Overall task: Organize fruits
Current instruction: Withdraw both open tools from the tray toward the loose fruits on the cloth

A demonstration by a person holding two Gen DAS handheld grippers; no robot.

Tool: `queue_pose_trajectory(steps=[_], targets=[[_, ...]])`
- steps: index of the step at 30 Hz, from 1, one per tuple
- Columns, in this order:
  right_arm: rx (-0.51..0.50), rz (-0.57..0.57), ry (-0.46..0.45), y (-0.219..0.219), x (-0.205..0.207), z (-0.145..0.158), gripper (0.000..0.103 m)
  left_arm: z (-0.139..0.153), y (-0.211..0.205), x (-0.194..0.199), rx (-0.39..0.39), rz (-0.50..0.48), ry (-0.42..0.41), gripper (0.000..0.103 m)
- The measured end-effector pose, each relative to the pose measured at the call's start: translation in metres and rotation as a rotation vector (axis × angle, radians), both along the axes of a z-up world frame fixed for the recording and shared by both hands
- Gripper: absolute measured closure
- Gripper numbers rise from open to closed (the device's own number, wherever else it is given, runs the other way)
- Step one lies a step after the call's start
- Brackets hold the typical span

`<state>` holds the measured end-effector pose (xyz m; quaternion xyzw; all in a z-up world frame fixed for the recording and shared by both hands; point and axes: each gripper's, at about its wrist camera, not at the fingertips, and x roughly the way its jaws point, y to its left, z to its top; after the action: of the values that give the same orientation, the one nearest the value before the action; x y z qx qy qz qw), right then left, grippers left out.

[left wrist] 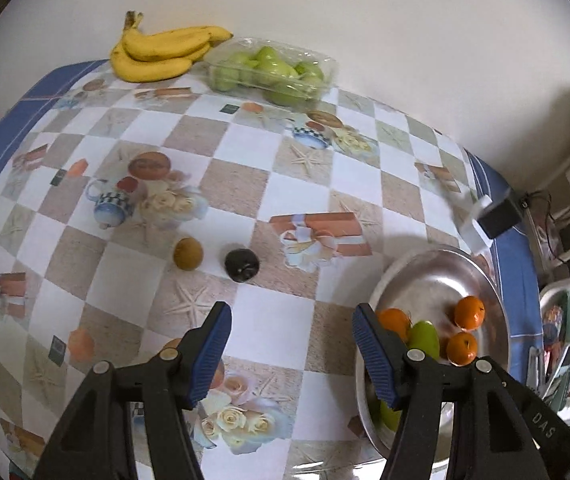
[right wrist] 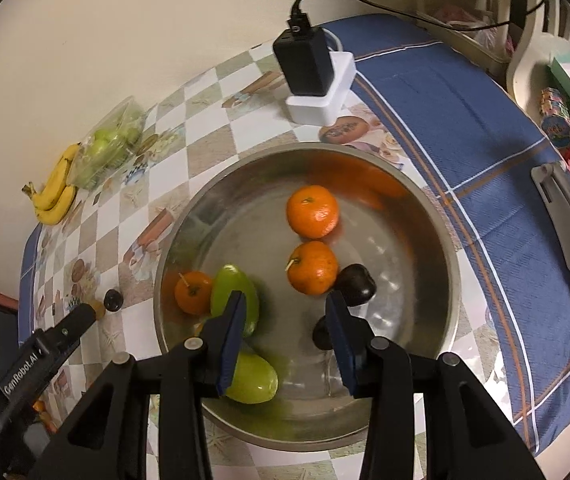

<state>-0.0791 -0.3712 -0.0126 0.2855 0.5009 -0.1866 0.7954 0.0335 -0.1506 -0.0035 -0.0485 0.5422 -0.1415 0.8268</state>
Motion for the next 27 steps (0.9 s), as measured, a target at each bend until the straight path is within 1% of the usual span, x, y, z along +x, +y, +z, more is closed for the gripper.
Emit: queue_pose_trajectory(steps=[2, 4, 5, 7, 8, 10, 11, 12, 16, 17, 19, 24, 27], targets=[[-0.006, 0.009, 0.005, 0.002, 0.001, -0.001, 0.060, -0.002, 0.001, -0.001, 0.005, 0.005, 0.006, 0.036], [-0.014, 0.016, 0.007, 0.004, 0.003, -0.003, 0.042, -0.005, 0.000, -0.001, 0.023, 0.004, 0.014, 0.026], [-0.020, 0.021, 0.012, 0.006, 0.004, -0.005, 0.031, -0.007, -0.001, -0.001, 0.035, 0.005, 0.015, 0.024], [-0.030, 0.029, 0.021, 0.007, 0.005, -0.008, 0.029, -0.010, -0.002, -0.001, 0.054, 0.006, 0.024, 0.019], [-0.033, 0.031, 0.027, 0.008, 0.005, -0.009, 0.028, -0.011, -0.002, -0.001, 0.057, 0.007, 0.026, 0.019], [-0.036, 0.031, 0.035, 0.008, 0.006, -0.013, 0.021, -0.015, -0.002, -0.001, 0.070, 0.014, 0.029, 0.012], [-0.036, 0.030, 0.040, 0.008, 0.006, -0.015, 0.014, -0.016, -0.001, -0.001, 0.077, 0.020, 0.032, 0.010], [-0.035, 0.029, 0.042, 0.008, 0.006, -0.016, 0.012, -0.018, 0.001, -0.001, 0.087, 0.030, 0.035, 0.007], [-0.038, 0.031, 0.044, 0.009, 0.006, -0.019, 0.011, -0.022, 0.006, 0.002, 0.104, 0.059, 0.044, 0.004], [-0.038, 0.030, 0.043, 0.010, 0.006, -0.019, 0.009, -0.023, 0.008, 0.002, 0.105, 0.064, 0.044, 0.004], [-0.034, 0.032, 0.038, 0.010, 0.006, -0.019, 0.008, -0.022, 0.009, 0.003, 0.112, 0.078, 0.040, 0.000], [-0.045, 0.047, 0.036, 0.016, 0.008, -0.019, 0.008, -0.019, 0.011, 0.003, 0.115, 0.076, 0.021, 0.000], [-0.051, 0.049, 0.015, 0.018, 0.008, -0.016, 0.008, -0.019, 0.013, 0.005, 0.107, 0.077, 0.024, 0.000]])
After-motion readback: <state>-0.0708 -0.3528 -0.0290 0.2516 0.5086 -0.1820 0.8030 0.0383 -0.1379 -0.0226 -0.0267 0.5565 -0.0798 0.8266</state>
